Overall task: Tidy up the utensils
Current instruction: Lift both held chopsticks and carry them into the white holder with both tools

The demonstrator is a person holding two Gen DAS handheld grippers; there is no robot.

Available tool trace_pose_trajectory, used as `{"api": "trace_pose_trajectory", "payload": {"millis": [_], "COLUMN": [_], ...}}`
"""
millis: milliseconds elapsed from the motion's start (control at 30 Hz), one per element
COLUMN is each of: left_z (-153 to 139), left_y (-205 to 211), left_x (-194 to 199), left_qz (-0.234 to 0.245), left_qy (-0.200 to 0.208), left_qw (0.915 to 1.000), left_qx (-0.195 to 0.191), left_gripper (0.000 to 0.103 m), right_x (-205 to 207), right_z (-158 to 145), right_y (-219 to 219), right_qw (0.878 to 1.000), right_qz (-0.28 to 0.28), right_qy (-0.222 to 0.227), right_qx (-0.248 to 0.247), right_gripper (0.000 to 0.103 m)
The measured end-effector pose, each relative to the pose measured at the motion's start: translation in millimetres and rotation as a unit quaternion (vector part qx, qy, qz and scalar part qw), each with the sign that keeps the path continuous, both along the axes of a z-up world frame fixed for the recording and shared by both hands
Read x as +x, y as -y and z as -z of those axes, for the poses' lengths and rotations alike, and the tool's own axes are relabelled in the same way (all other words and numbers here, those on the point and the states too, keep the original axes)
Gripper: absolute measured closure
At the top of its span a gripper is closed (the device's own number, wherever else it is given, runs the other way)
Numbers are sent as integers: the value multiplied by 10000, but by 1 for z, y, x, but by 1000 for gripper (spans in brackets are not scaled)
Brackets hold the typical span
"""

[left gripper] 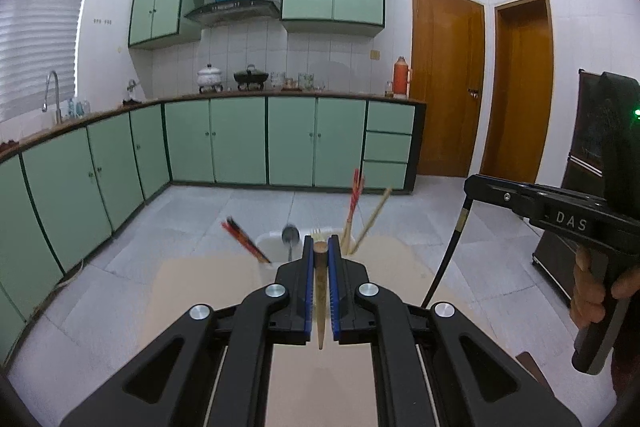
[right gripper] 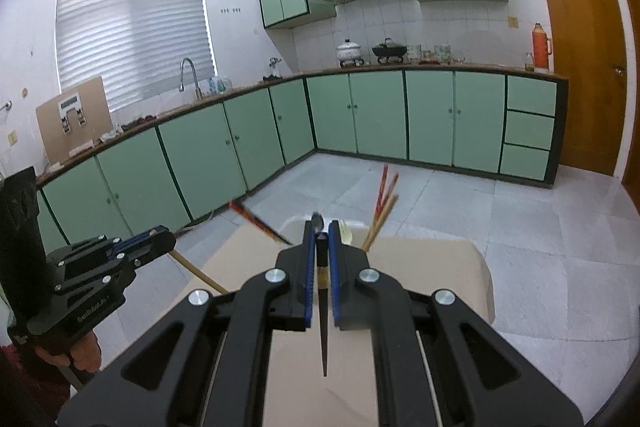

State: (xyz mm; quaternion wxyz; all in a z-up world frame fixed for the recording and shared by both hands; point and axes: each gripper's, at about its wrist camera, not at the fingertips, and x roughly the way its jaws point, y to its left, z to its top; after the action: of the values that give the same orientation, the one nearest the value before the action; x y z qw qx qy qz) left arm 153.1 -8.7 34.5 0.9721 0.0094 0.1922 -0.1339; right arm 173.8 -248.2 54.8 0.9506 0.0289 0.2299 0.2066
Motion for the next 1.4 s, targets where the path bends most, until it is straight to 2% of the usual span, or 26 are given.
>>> {"api": "trace_pose_trajectory", "payload": {"millis": [233, 433, 567, 767, 1233, 1333, 1400], "left_z": [-49, -75, -71, -55, -6, 7, 16], "left_y": [-2, 4, 10, 11, 9, 7, 2], "left_x": [16, 46, 71, 100, 146, 154, 156], "left_qz": [-71, -138, -130, -158, -266, -264, -293], "left_qy": [680, 1029, 862, 502, -167, -381, -485], "left_qw": [9977, 9946, 9962, 9986, 9993, 9987, 9982], "left_qx": [-8, 16, 71, 66, 206, 212, 193], "left_gripper": [96, 96, 96, 96, 96, 96, 92], "right_x": [32, 71, 104, 143, 173, 173, 168], "right_z": [-46, -71, -72, -50, 11, 27, 36], "right_y": [-7, -10, -12, -11, -20, -24, -25], "right_qw": [9986, 9956, 9948, 9944, 9967, 9980, 9979], "right_qz": [49, 256, 426, 663, 736, 600, 606], "right_qy": [524, 894, 908, 817, 344, 119, 57], "right_qx": [82, 143, 158, 93, -91, -164, -206], "right_gripper": [97, 97, 97, 97, 97, 95, 86]}}
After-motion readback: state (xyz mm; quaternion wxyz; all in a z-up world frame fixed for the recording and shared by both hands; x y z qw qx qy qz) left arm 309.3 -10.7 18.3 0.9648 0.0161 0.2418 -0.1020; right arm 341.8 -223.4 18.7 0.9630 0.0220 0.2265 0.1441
